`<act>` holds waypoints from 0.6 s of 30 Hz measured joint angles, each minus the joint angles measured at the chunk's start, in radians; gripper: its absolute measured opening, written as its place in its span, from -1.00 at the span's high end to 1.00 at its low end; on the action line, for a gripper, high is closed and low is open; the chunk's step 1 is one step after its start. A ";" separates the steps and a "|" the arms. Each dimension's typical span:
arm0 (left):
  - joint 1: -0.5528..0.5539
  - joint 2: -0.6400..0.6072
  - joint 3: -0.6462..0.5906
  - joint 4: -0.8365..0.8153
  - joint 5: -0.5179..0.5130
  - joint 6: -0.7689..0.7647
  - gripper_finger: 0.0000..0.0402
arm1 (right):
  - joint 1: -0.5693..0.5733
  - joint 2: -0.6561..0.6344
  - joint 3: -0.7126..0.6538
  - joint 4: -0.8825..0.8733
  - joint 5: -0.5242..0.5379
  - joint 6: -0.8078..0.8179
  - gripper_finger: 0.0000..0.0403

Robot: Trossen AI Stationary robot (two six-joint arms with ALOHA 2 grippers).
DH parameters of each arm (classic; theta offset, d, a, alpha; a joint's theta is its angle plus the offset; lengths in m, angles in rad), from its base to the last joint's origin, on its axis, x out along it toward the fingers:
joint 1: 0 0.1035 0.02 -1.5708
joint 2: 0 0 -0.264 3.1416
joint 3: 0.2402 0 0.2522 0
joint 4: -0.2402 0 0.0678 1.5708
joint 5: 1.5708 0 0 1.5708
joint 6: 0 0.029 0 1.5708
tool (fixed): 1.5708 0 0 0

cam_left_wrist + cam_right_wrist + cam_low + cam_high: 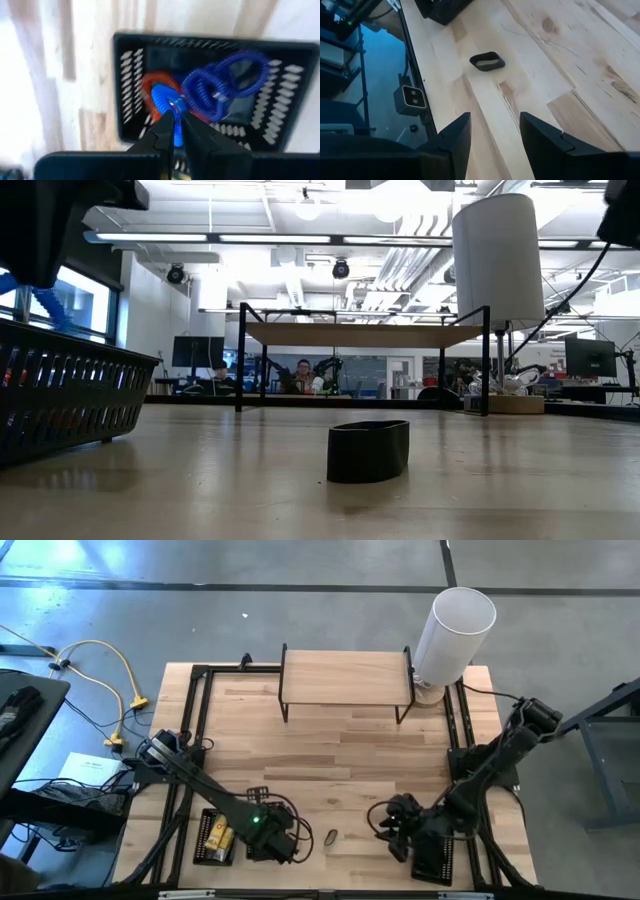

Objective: Pick & Place Office Desk Supplies
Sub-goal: Put the blue spring key chain into the middle black basket, then put the black rubber band into the right black basket

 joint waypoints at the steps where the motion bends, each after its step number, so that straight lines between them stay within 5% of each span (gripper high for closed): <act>1: 0.000 0.000 0.000 0.020 -0.001 0.012 0.88 | -0.012 0.000 0.000 0.000 -0.018 -0.013 0.22; 12: 0.000 0.000 0.000 0.042 0.033 0.016 0.87 | -0.099 0.000 0.000 0.141 -0.147 -0.188 0.22; 18: 0.000 0.000 -0.015 0.047 0.051 0.006 0.65 | -0.097 0.000 0.000 0.255 -0.157 -0.309 0.22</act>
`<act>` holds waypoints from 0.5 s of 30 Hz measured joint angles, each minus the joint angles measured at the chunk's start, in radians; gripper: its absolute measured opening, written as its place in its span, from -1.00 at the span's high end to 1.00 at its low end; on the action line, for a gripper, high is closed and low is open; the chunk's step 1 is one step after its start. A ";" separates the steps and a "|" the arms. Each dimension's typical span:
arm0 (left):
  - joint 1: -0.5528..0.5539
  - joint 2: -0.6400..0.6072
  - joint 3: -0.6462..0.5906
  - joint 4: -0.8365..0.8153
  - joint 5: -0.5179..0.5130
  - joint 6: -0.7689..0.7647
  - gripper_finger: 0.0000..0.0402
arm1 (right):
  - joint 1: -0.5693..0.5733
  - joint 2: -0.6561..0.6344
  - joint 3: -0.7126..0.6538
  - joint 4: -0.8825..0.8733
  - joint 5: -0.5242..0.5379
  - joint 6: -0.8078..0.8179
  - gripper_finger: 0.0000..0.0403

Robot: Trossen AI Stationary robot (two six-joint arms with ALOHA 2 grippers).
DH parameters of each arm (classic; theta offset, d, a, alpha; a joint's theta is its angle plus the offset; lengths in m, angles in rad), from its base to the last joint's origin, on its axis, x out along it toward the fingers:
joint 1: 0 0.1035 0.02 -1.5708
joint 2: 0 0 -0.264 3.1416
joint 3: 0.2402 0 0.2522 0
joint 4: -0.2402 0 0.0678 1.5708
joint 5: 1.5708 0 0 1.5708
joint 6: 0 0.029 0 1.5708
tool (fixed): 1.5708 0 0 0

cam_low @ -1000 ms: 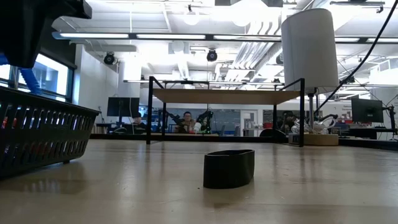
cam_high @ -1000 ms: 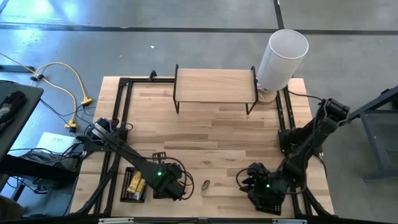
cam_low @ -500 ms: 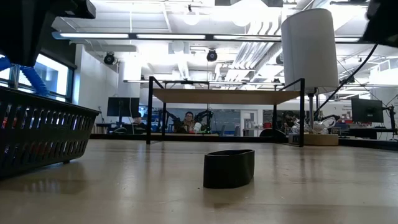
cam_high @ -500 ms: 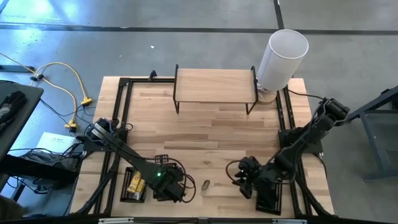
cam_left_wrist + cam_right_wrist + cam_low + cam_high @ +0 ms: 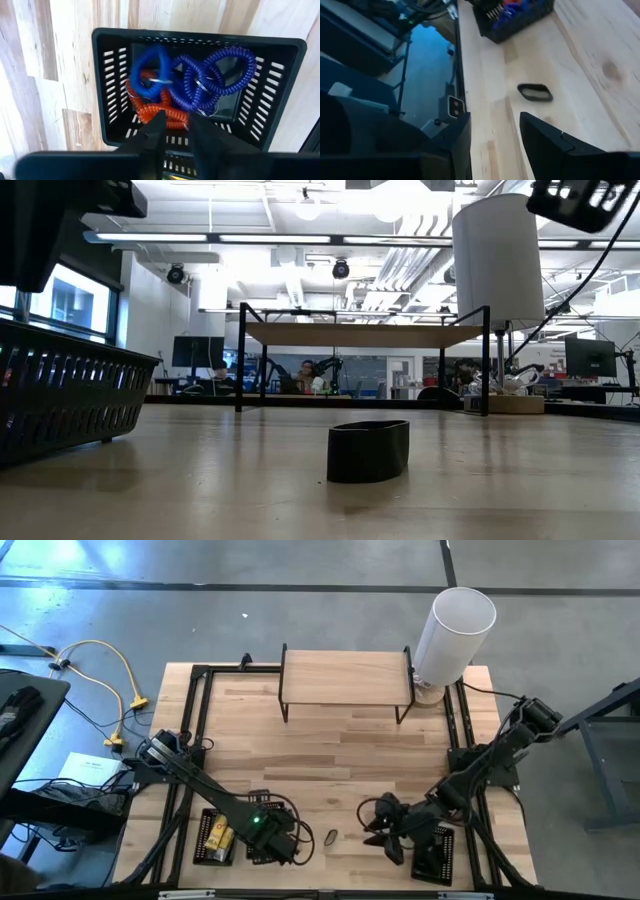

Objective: Pick & Place Office Desk Supplies
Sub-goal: Put the black rubber band into the right black basket

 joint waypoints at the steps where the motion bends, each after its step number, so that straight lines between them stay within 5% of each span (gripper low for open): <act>1: 0.000 0.000 -0.001 0.001 0.001 0.000 0.60 | 0.000 0.000 0.000 0.012 0.000 -0.017 0.22; 10: 0.005 -0.010 0.000 -0.067 0.040 -0.041 0.26 | -0.003 0.000 0.000 0.079 0.019 -0.377 0.22; 15: -0.026 -0.056 0.003 -0.121 -0.065 -0.049 0.26 | -0.048 0.000 0.013 0.086 0.085 -0.496 0.22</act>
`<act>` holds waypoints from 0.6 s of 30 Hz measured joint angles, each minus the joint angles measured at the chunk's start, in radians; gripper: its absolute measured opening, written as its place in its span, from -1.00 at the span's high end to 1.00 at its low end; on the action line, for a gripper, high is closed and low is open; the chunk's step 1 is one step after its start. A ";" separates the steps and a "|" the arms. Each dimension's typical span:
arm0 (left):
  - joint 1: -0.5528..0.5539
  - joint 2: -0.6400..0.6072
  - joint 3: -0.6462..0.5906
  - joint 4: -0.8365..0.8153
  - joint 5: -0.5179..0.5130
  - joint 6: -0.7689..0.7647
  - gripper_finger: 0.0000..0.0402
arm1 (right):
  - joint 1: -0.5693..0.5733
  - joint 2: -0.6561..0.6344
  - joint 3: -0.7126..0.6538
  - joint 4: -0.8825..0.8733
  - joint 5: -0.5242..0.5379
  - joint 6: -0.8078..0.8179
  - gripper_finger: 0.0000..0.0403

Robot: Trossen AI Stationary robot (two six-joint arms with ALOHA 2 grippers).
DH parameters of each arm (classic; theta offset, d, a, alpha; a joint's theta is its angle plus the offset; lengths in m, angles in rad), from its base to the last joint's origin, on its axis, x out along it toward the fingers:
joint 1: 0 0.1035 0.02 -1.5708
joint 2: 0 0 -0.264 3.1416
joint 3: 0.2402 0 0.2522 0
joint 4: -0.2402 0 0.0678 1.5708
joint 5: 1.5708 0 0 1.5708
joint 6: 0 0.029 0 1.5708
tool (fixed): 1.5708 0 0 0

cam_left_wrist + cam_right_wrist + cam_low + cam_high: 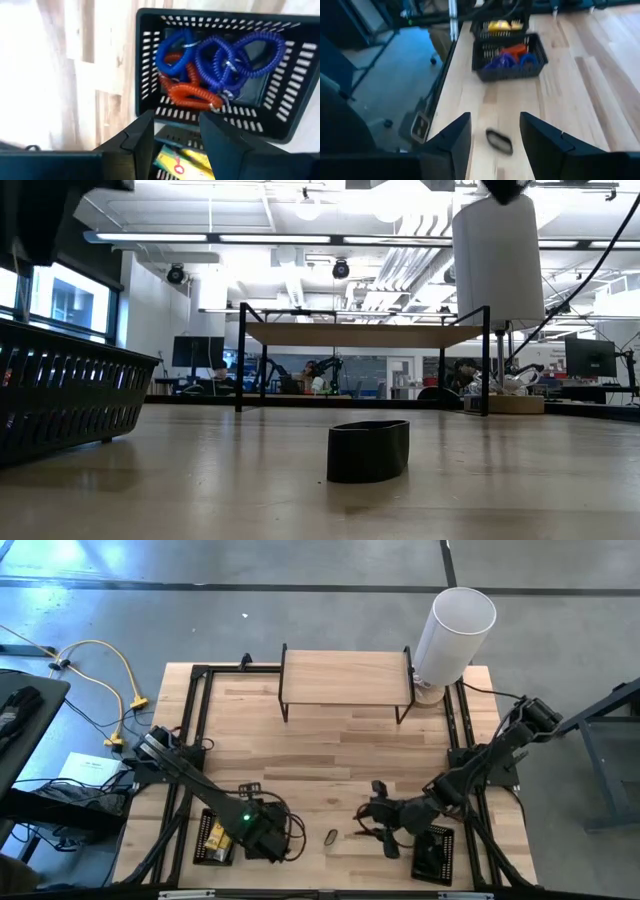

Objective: Pick & Place Office Desk Supplies
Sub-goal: Put the black rubber band into the right black basket

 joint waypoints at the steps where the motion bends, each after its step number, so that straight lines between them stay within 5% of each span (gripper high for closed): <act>1: -0.006 -0.006 0.000 -0.009 -0.009 0.000 0.26 | -0.013 0.000 0.015 -0.001 -0.012 0.000 0.22; 7: -0.034 -0.049 0.000 -0.036 -0.011 0.051 0.26 | -0.064 0.015 0.201 -0.149 -0.075 -0.095 0.22; 18: -0.081 -0.099 0.000 -0.151 -0.059 0.129 0.26 | -0.123 0.221 0.633 -0.731 -0.139 -0.185 0.22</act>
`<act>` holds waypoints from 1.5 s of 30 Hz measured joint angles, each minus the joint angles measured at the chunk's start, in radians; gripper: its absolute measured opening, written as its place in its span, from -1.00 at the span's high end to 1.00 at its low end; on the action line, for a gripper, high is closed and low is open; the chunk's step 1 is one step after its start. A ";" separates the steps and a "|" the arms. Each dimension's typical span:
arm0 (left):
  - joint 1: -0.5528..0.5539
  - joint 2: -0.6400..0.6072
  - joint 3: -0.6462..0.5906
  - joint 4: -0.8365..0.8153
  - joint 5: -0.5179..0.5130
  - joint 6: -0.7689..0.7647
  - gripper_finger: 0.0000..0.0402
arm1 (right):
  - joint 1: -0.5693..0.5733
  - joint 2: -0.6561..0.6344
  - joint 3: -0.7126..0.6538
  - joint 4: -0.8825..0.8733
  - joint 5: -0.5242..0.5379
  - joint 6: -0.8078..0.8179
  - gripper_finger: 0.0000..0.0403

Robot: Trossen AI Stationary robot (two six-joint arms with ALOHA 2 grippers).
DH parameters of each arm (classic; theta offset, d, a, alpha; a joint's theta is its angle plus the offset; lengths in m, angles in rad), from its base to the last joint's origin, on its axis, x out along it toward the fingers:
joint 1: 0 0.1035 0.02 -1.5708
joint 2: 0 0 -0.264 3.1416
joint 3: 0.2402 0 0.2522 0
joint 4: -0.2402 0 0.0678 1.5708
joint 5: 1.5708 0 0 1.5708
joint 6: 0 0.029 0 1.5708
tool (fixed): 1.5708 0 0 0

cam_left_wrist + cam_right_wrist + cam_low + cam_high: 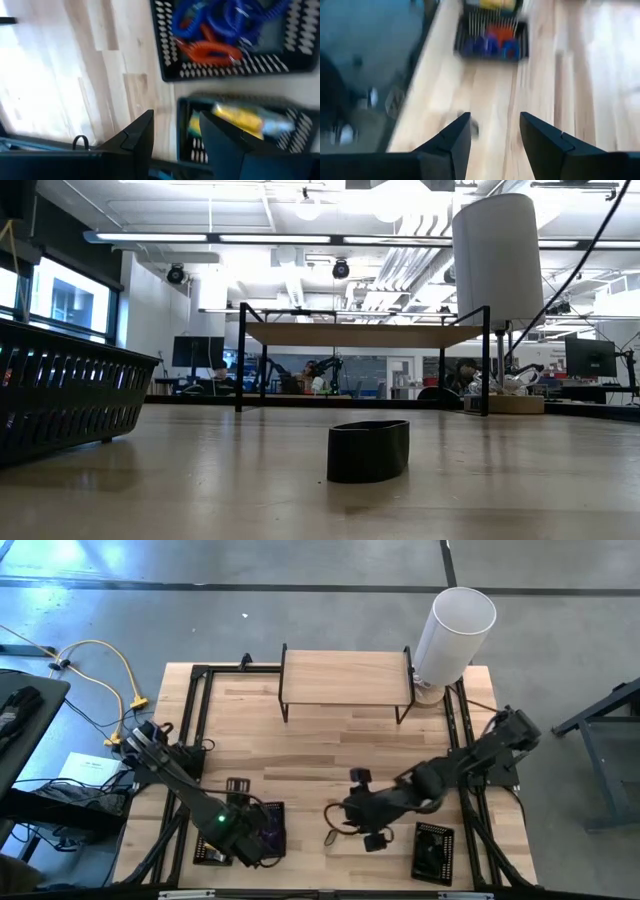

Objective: Pick & Place Office Desk Supplies
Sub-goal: Put the black rubber band into the right black basket

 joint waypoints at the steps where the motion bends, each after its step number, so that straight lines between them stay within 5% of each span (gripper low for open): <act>1: -0.001 -0.013 0.000 -0.002 0.020 0.022 0.26 | -0.006 0.028 0.025 -0.048 -0.021 -0.003 0.22; 7: -0.010 -0.137 0.000 0.001 0.016 0.082 0.26 | -0.029 0.180 0.084 -0.126 -0.128 -0.079 0.22; 18: -0.066 -0.358 -0.001 0.051 -0.127 -0.011 0.26 | -0.029 0.372 0.085 -0.071 -0.144 -0.261 0.22; 25: -0.116 -0.363 -0.002 0.066 -0.179 -0.036 0.26 | -0.012 0.453 0.085 -0.012 -0.181 -0.330 0.22; 33: -0.140 -0.355 -0.003 0.095 -0.180 -0.039 0.26 | -0.011 0.497 0.085 0.024 -0.047 -0.381 0.22; 41: -0.173 -0.352 -0.003 0.095 -0.182 -0.061 0.26 | -0.017 0.497 0.085 0.039 -0.198 -0.396 0.22; 45: -0.195 -0.351 -0.003 0.095 -0.184 -0.074 0.26 | -0.016 0.497 0.085 0.040 -0.149 -0.410 0.22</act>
